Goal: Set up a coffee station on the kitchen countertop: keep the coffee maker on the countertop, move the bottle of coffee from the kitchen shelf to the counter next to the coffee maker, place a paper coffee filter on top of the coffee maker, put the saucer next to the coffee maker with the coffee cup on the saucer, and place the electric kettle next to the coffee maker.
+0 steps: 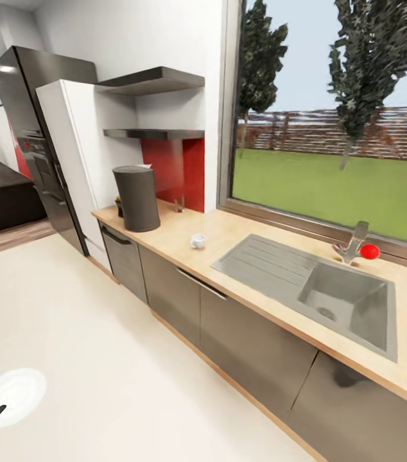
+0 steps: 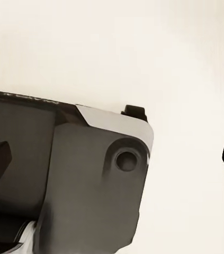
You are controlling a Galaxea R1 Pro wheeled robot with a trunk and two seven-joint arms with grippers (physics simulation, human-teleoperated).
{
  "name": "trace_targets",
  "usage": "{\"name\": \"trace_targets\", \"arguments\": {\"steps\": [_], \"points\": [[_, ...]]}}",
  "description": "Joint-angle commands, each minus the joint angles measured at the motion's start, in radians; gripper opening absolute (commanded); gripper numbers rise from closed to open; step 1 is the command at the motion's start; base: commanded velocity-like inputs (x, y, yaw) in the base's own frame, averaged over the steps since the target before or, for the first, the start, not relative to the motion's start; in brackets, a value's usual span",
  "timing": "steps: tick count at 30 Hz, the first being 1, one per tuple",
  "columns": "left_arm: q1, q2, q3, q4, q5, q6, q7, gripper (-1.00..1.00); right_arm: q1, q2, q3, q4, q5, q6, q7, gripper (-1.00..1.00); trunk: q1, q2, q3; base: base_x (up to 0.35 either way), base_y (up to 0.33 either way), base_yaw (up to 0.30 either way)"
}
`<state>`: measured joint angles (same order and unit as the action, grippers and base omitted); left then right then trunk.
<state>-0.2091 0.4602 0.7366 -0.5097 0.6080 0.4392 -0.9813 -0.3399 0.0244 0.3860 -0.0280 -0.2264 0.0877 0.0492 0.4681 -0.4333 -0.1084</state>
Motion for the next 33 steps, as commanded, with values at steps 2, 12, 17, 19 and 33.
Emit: {"name": "trace_targets", "arguments": {"steps": [2,12,17,19,33], "points": [[-0.001,0.000,0.002,0.000,0.002,0.007,0.000,-1.00,-0.001,0.000,0.008,-0.001,-0.010,0.004,0.003,1.00,0.001,-0.002,-0.002,0.336,0.073,0.000],[-0.001,0.000,0.003,0.003,0.002,0.007,-0.020,-1.00,0.000,0.000,0.008,-0.001,-0.010,0.007,0.004,1.00,0.001,-0.002,-0.002,0.312,0.187,0.000],[-0.001,0.000,0.003,0.004,0.001,0.007,-0.027,-1.00,0.000,0.000,0.008,-0.001,-0.010,0.006,0.004,1.00,0.001,-0.002,-0.002,0.282,0.239,0.000],[-0.001,0.000,0.003,0.005,0.001,0.007,-0.028,-1.00,-0.001,0.000,0.008,0.000,-0.010,0.006,0.005,1.00,0.001,-0.002,-0.002,0.278,0.244,0.000],[-0.001,0.000,0.003,0.005,0.002,0.007,-0.028,-1.00,-0.001,0.000,0.008,-0.001,-0.011,0.007,0.003,1.00,0.001,-0.002,-0.002,0.267,0.249,0.000]]}}
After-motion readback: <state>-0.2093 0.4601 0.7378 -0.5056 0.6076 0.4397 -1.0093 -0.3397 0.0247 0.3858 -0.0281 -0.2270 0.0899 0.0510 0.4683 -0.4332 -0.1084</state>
